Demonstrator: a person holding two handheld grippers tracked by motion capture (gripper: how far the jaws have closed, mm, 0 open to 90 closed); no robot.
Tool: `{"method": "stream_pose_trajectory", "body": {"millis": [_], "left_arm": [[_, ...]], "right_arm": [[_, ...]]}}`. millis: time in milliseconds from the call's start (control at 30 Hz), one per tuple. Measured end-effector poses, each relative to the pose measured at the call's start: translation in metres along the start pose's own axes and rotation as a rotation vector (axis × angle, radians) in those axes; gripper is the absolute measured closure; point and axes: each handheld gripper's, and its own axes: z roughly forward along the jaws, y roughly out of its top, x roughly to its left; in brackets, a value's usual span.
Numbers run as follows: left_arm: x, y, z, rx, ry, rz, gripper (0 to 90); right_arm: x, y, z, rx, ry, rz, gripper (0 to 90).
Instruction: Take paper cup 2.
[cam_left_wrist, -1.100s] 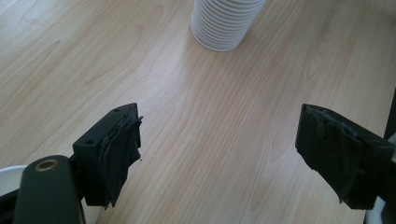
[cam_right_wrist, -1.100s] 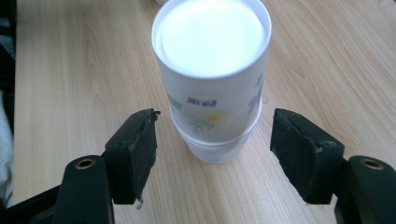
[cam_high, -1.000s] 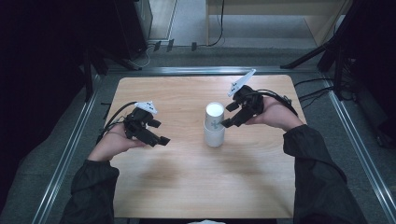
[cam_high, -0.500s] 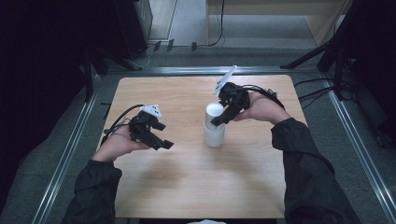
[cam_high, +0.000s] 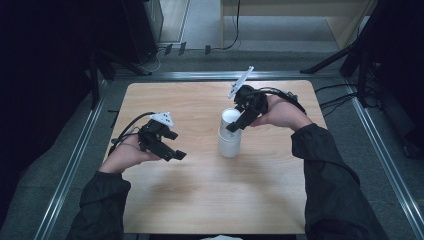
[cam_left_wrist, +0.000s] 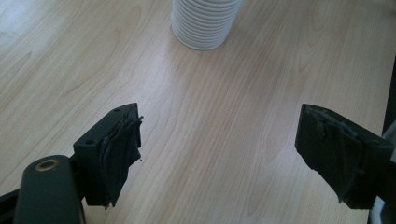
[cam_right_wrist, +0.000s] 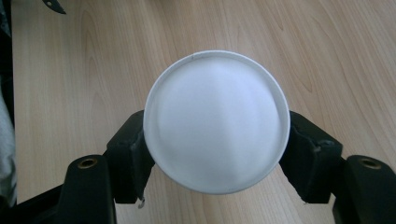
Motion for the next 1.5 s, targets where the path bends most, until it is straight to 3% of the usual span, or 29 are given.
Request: {"method": "stream_pose_trajectory", "body": {"millis": [533, 767, 833, 933, 1033, 1167, 1267, 1500], "left_arm": [[0.000, -0.001, -0.005, -0.040, 0.007, 0.000, 14.5], [0.000, 0.000, -0.006, -0.058, 0.004, 0.000, 14.5], [-0.001, 0.000, -0.007, -0.063, 0.005, 0.000, 14.5], [-0.001, 0.000, -0.008, -0.070, -0.001, 0.000, 14.5], [-0.002, 0.001, -0.007, -0.071, -0.002, 0.002, 14.5], [-0.002, 0.002, -0.007, -0.073, -0.006, 0.003, 14.5], [-0.003, 0.003, -0.007, -0.078, -0.015, 0.001, 14.5], [-0.007, 0.004, -0.005, -0.078, -0.015, 0.019, 14.5]], "right_arm": [[0.010, 0.019, -0.040, -0.003, -0.027, -0.009, 33.6], [0.020, 0.027, -0.070, -0.033, -0.053, -0.029, 33.8], [0.029, 0.025, -0.082, -0.030, -0.070, -0.053, 34.0], [0.037, 0.018, -0.087, -0.019, -0.066, -0.045, 34.1], [0.044, 0.009, -0.089, -0.026, -0.049, -0.039, 34.2], [0.052, -0.002, -0.089, -0.082, -0.022, -0.057, 34.2], [0.064, -0.014, -0.076, -0.070, -0.027, -0.097, 34.3], [0.074, -0.036, -0.048, -0.108, 0.014, -0.080, 34.4]]}}
